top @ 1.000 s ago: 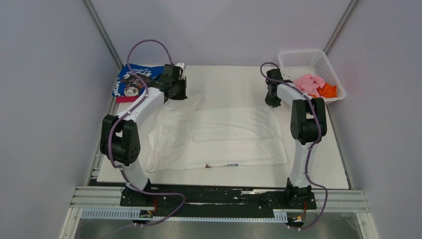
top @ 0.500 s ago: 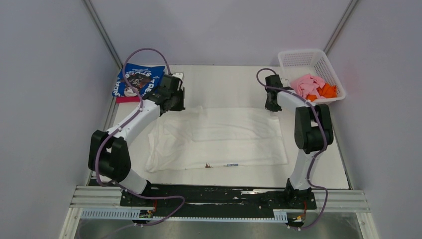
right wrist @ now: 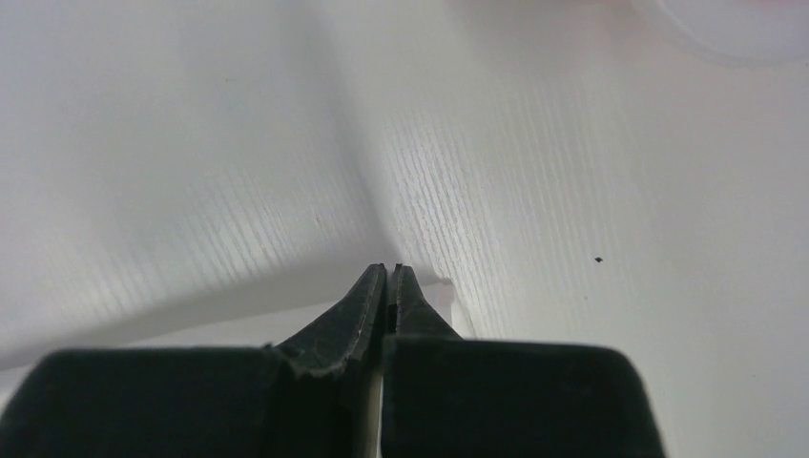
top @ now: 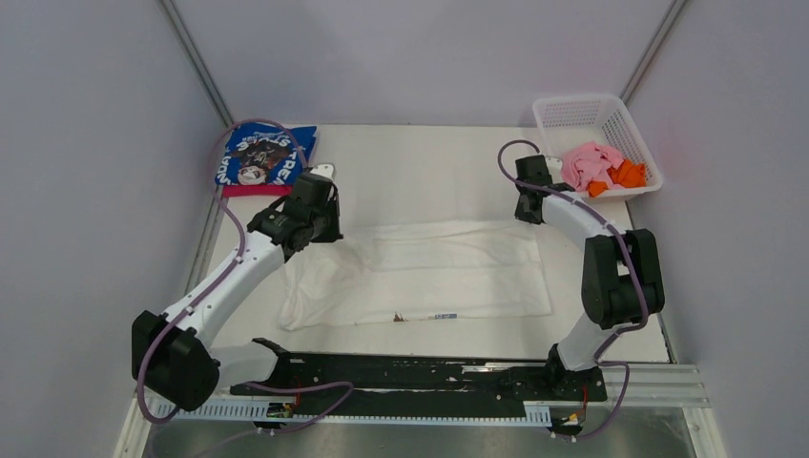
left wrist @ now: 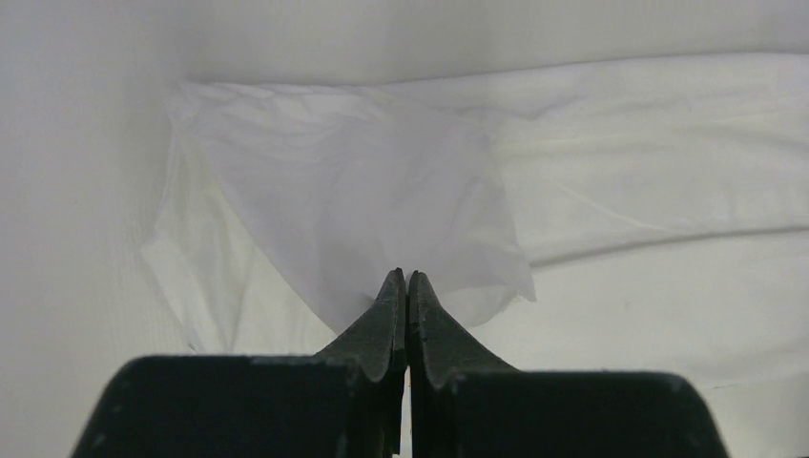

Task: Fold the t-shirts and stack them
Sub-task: Fold the other side of the tshirt into a rectangle

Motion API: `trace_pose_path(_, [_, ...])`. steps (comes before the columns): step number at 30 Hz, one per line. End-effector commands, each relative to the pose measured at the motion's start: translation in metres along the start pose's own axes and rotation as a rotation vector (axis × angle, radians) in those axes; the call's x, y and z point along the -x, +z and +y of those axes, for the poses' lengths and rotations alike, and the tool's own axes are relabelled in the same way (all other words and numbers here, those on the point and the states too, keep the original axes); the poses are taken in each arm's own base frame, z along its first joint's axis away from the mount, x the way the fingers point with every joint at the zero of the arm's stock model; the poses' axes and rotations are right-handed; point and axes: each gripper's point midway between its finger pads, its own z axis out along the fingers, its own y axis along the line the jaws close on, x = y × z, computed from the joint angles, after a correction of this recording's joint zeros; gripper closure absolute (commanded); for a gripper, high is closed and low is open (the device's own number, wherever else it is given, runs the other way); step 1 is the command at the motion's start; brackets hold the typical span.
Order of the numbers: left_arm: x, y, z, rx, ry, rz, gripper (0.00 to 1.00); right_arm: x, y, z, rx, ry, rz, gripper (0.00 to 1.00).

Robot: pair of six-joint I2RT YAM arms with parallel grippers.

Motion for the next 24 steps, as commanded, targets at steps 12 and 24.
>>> trace_pose_path(12, [-0.055,-0.065,0.001,-0.052,-0.155,0.063,1.00,0.019,-0.038,-0.004,0.052,0.040,-0.126,0.99])
trace_pose_path(24, [-0.131,-0.064,0.005,-0.046,-0.216,0.292,1.00,-0.018,-0.046,-0.028,-0.004,0.103,-0.131,0.94])
